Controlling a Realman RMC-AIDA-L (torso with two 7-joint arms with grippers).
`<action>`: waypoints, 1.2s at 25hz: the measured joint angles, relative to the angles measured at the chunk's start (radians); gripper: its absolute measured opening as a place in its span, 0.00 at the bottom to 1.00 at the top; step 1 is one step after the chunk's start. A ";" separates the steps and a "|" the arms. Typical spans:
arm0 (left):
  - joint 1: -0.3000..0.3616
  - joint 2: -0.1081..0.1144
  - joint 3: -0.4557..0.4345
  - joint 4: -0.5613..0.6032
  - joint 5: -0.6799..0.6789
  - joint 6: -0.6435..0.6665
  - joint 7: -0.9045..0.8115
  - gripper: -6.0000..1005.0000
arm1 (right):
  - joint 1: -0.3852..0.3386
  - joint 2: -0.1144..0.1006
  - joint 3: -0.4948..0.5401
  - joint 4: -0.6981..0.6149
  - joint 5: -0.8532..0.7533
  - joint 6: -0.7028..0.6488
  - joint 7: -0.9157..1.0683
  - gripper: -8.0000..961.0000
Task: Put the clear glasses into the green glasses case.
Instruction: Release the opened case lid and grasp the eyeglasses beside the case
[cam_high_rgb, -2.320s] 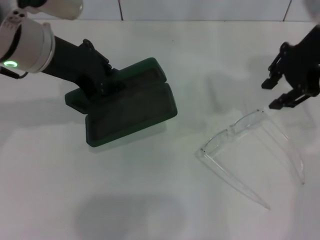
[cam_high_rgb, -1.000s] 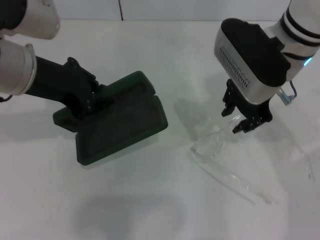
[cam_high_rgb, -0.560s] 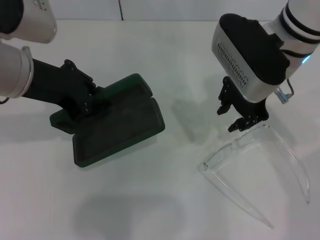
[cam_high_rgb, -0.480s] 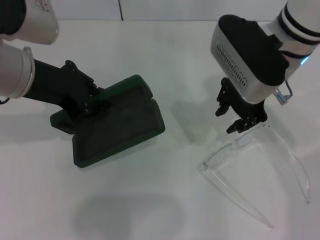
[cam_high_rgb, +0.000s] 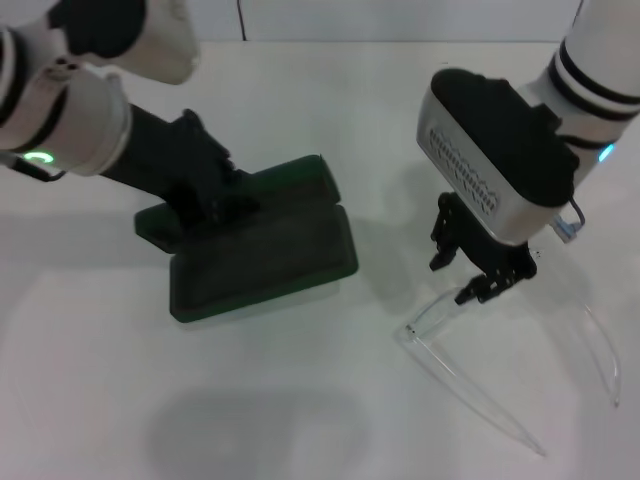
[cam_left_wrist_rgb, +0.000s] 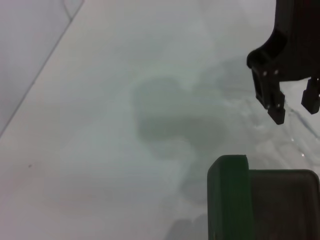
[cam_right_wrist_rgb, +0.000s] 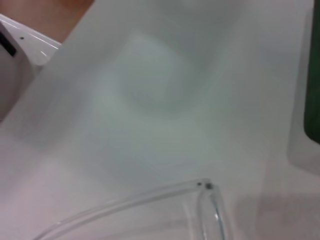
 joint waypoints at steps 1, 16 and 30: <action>-0.009 -0.001 0.007 -0.007 0.001 0.000 -0.003 0.21 | -0.004 0.000 -0.005 -0.002 0.002 -0.001 -0.001 0.41; -0.084 -0.003 0.047 -0.078 0.020 -0.009 -0.021 0.21 | -0.035 -0.002 -0.016 0.008 0.010 0.011 -0.009 0.41; -0.077 -0.004 0.046 -0.077 0.022 -0.009 -0.022 0.21 | -0.041 0.000 -0.025 0.054 0.005 0.044 -0.018 0.41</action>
